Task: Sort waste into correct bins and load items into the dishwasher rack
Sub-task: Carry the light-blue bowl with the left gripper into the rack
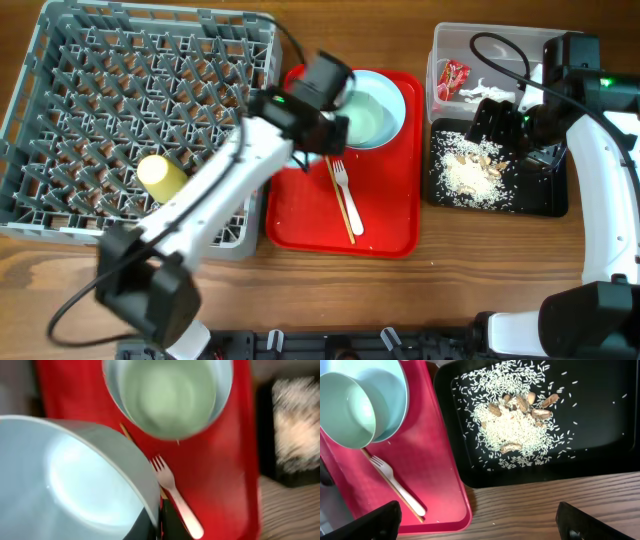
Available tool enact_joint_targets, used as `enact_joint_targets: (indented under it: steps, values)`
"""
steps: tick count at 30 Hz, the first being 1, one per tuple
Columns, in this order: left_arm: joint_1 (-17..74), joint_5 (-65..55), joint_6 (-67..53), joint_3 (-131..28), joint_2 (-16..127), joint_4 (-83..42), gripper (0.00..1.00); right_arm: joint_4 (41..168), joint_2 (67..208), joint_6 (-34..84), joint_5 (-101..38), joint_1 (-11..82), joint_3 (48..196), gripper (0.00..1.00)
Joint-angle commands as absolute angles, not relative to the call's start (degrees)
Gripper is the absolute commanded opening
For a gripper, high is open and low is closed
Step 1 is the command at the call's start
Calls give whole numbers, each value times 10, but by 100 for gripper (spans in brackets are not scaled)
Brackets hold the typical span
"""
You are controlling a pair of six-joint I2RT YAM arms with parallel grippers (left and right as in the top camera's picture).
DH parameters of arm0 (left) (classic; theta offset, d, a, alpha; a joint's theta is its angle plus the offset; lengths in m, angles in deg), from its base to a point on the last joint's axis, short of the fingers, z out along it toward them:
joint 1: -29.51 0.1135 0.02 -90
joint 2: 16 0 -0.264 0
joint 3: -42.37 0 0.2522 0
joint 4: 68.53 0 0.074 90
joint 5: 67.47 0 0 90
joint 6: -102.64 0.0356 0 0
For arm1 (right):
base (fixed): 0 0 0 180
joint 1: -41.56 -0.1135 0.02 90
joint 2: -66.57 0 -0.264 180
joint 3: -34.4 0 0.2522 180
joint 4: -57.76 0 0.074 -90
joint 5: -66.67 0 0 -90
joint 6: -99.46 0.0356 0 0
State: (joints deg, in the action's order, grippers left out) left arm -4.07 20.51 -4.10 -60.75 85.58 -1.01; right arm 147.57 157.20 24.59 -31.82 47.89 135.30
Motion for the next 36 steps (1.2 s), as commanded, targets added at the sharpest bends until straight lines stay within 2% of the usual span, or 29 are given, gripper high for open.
enact_joint_targets:
  steps: [1, 6, 10, 13, 17, 26, 29, 30, 32, 34, 36]
  values:
    - [77, 112, 40, -628, 791, -16, 4, 1475, 1561, 242, -308, 479, 1358, 100]
    - [291, -221, 126, -628, 809, -41, 4, 1475, 1561, 240, -308, 479, 1358, 100]
    - [386, -355, 138, -628, 839, -86, 4, 1475, 1561, 234, -308, 479, 1358, 100]
    - [425, -424, 137, -628, 903, -111, 4, 1474, 1561, 231, -308, 479, 1358, 100]
    - [465, -424, 137, -628, 967, -110, 4, 1475, 1561, 231, -308, 479, 1359, 100]
    - [530, -421, 137, -624, 984, -73, 4, 1475, 1561, 231, -308, 479, 1358, 99]
    - [550, -341, 137, -624, 984, -11, 5, 1475, 1561, 231, -308, 479, 1358, 100]
    - [556, -301, 137, -624, 984, 13, 9, 1475, 1561, 231, -308, 479, 1358, 99]
    - [569, -200, 138, -624, 984, 60, 10, 1474, 1561, 231, -308, 479, 1358, 100]
    - [578, -155, 137, -624, 984, 75, 15, 1474, 1561, 231, -308, 479, 1358, 100]
    - [589, -155, 136, -624, 983, 77, 39, 1475, 1561, 231, -308, 479, 1358, 100]
